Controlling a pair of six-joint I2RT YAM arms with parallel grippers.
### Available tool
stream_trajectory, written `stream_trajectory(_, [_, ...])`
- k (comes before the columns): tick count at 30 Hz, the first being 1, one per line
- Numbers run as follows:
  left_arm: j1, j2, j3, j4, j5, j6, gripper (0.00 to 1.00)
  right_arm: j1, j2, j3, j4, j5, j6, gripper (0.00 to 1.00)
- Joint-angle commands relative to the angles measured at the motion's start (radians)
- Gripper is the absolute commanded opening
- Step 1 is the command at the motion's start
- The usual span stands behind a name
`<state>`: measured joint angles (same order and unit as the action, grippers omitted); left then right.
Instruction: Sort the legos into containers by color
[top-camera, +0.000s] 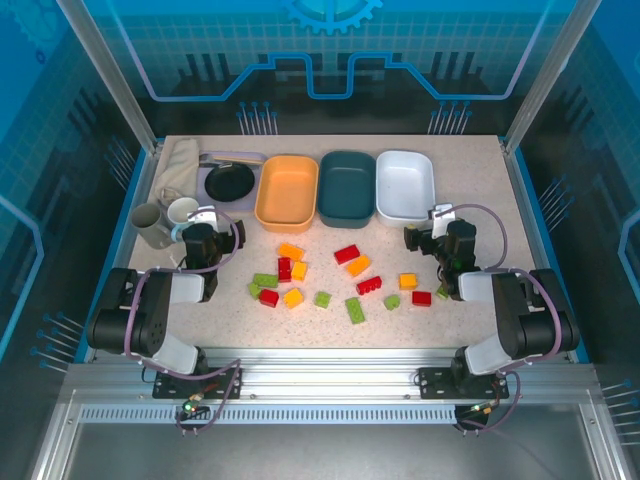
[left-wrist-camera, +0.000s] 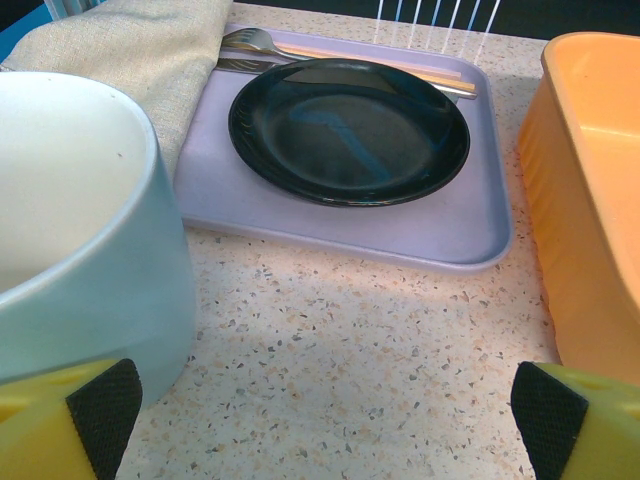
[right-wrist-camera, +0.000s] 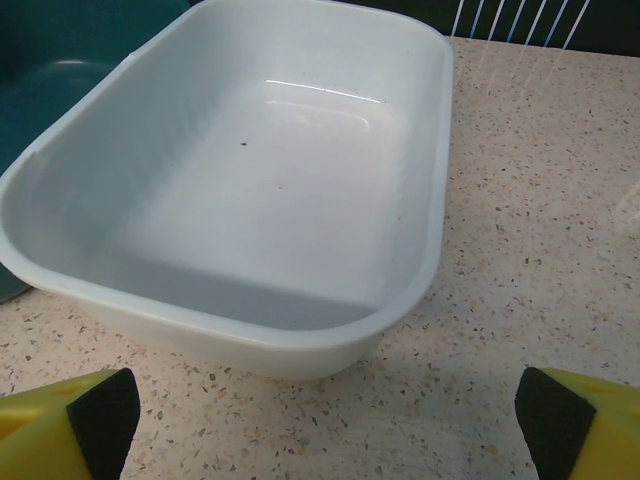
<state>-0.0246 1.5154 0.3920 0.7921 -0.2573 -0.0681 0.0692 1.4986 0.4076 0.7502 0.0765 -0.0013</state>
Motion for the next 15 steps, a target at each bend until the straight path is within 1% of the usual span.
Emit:
stream_trajectory(1, [-0.008, -0.004, 0.0, 0.034, -0.014, 0.015, 0.99, -0.01, 0.008, 0.019, 0.017, -0.009, -0.005, 1.0])
stream_trajectory(4, [-0.008, -0.004, -0.002, 0.037, -0.013, 0.016, 0.99, -0.011, 0.007, 0.016, 0.021, -0.011, -0.005, 1.0])
stream_trajectory(5, [-0.008, -0.015, 0.006, 0.011, -0.01, 0.015, 0.99, -0.01, 0.002, 0.018, 0.02, -0.015, -0.006, 1.0])
stream_trajectory(7, [-0.011, -0.075, 0.063, -0.137, 0.009, 0.03, 0.99, -0.002, -0.049, 0.052, -0.071, 0.015, -0.006, 1.0])
stream_trajectory(8, [-0.022, -0.101, 0.088, -0.197, -0.006, 0.039, 0.99, 0.006, -0.08, 0.075, -0.129, 0.042, -0.005, 1.0])
stream_trajectory(10, [-0.07, -0.166, 0.104, -0.258, -0.086, 0.069, 0.99, 0.029, -0.155, 0.109, -0.248, 0.103, -0.009, 1.0])
stream_trajectory(12, [-0.097, -0.239, 0.117, -0.297, -0.124, 0.057, 0.99, 0.053, -0.246, 0.111, -0.256, 0.146, -0.013, 1.0])
stream_trajectory(15, [-0.143, -0.317, 0.195, -0.414, -0.169, 0.05, 0.99, 0.077, -0.362, 0.186, -0.383, 0.218, 0.002, 1.0])
